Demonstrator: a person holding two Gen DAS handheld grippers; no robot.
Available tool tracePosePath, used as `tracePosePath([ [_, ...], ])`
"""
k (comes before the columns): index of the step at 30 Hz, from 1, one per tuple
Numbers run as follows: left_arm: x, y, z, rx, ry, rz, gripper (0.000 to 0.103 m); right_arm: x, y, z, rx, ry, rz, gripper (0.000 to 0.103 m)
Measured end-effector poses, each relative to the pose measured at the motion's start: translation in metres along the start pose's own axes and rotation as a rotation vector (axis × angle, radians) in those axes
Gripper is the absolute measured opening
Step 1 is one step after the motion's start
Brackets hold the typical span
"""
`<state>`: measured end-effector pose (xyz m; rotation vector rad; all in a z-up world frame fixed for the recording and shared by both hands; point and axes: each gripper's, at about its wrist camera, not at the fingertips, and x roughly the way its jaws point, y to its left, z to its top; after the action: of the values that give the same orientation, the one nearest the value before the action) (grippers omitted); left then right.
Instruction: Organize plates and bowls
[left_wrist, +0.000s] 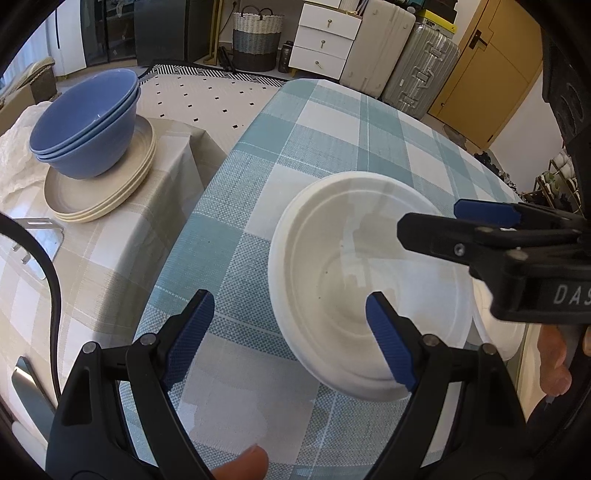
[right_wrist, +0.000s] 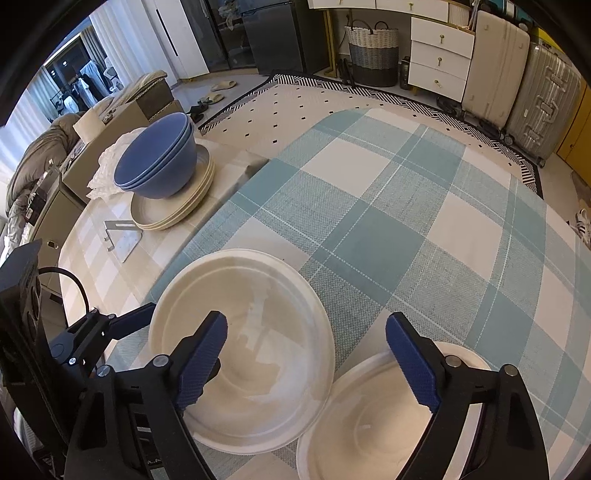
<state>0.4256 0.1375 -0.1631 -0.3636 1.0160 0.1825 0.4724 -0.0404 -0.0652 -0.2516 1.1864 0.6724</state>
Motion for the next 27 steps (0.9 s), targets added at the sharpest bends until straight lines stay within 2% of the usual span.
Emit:
tracePosePath([
  [4, 0.003, 0.0, 0.001, -0.001, 0.003, 0.001, 0.082, 0.004, 0.0, 0.001, -0.002, 0.008, 0.001, 0.083],
  [9, 0.007, 0.002, 0.002, -0.011, 0.005, 0.004, 0.072, 0.01, -0.001, 0.002, 0.0, 0.019, 0.001, 0.081],
  [12, 0.01, 0.001, 0.002, -0.008, 0.01, 0.005, 0.064, 0.014, 0.0, 0.002, -0.002, 0.03, 0.003, 0.072],
  [15, 0.01, 0.001, 0.002, -0.005, 0.007, 0.008, 0.062, 0.017, -0.001, 0.001, -0.001, 0.034, 0.009, 0.07],
  [16, 0.011, 0.0, 0.003, -0.003, 0.006, 0.009, 0.061, 0.018, -0.001, 0.001, 0.0, 0.035, 0.009, 0.067],
  [17, 0.011, 0.0, 0.003, -0.002, 0.006, 0.01, 0.058, 0.02, -0.001, 0.001, 0.0, 0.038, 0.007, 0.06],
  [23, 0.011, 0.001, 0.004, 0.0, 0.003, 0.029, 0.038, 0.024, -0.001, 0.0, 0.006, 0.046, 0.006, 0.043],
  [25, 0.011, 0.002, 0.004, -0.002, 0.004, 0.029, 0.028, 0.025, 0.0, -0.001, 0.007, 0.048, 0.007, 0.039],
  [27, 0.011, 0.001, 0.005, 0.003, 0.009, 0.023, 0.019, 0.026, 0.001, -0.001, 0.007, 0.051, 0.024, 0.039],
])
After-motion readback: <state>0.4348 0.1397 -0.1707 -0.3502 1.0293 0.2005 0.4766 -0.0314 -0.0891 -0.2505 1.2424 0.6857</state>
